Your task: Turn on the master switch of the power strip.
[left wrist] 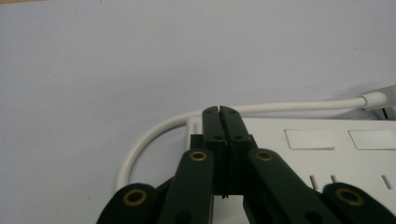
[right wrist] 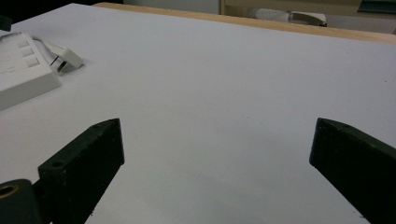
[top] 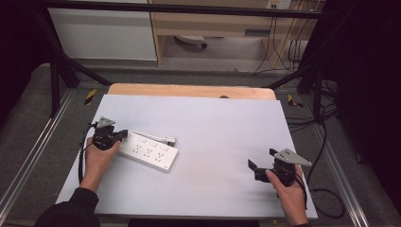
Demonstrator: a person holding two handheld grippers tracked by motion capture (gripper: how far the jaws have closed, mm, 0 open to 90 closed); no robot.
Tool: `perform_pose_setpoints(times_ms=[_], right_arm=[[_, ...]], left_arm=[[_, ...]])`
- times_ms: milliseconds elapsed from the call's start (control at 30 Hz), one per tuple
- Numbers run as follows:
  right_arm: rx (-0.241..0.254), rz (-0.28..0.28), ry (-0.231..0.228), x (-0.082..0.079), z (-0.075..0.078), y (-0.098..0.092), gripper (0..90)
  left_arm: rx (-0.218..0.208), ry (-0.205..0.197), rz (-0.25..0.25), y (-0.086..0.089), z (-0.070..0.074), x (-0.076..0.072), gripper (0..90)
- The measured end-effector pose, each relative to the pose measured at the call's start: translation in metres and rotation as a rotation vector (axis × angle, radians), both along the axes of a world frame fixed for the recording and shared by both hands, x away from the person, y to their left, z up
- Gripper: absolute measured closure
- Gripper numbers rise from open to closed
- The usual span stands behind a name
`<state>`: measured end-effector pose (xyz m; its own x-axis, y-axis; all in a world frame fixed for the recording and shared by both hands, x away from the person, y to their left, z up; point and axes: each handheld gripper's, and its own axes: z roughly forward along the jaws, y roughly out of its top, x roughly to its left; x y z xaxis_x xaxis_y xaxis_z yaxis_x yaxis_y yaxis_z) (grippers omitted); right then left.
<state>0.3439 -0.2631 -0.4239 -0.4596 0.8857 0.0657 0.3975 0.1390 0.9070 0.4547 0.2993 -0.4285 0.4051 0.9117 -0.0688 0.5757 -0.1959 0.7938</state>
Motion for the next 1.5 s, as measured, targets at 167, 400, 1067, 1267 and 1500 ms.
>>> perform_pose_setpoints(times_ms=[167, 400, 1067, 1267, 1500], right_arm=[[-0.001, -0.001, 0.000, 0.0000, 0.0000, -0.0001, 3.5], [-0.003, -0.001, -0.001, 0.0002, -0.0001, 0.0000, 3.5], [-0.006, -0.002, 0.002, -0.0003, -0.0001, 0.0005, 3.5], [-0.007, -0.003, 0.005, 0.0001, -0.0005, 0.0008, 3.5], [-0.007, -0.004, 0.005, -0.0001, -0.0005, 0.0009, 3.5]], left_arm=[[0.007, 0.003, -0.001, 0.0002, -0.0008, 0.0004, 90.0], [0.006, 0.008, -0.004, -0.0008, -0.0018, 0.0010, 90.0], [0.011, 0.013, -0.005, -0.0014, -0.0034, 0.0012, 90.0], [-0.004, 0.012, -0.002, -0.0003, -0.0046, 0.0017, 90.0], [-0.011, 0.016, 0.000, -0.0002, -0.0054, 0.0020, 90.0]])
